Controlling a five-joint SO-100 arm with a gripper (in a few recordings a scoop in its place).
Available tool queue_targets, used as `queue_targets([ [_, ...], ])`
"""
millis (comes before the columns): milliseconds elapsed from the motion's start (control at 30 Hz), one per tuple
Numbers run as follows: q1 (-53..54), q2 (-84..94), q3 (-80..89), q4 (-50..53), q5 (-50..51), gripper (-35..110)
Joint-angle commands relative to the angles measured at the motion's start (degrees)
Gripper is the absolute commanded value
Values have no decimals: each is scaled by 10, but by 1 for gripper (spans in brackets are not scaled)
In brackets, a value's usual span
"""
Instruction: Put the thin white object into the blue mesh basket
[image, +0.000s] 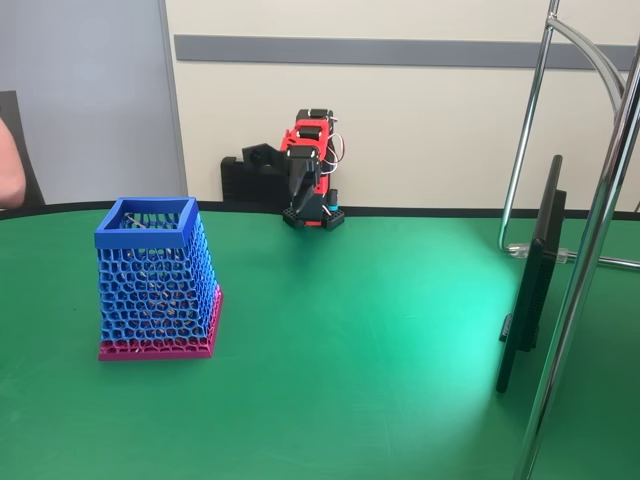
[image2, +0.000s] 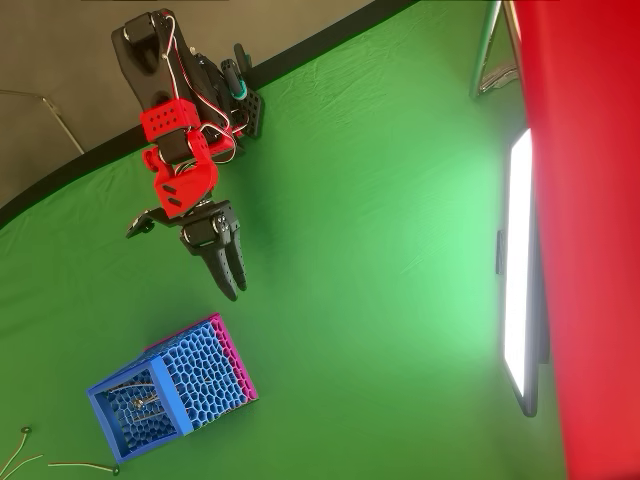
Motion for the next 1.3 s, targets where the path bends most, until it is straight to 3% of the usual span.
queue_targets([
  [0,-5,49,36,3,-17,20],
  [800,-39,216,74,308,-7,20],
  [1267,-41,220,74,329,-6,9],
])
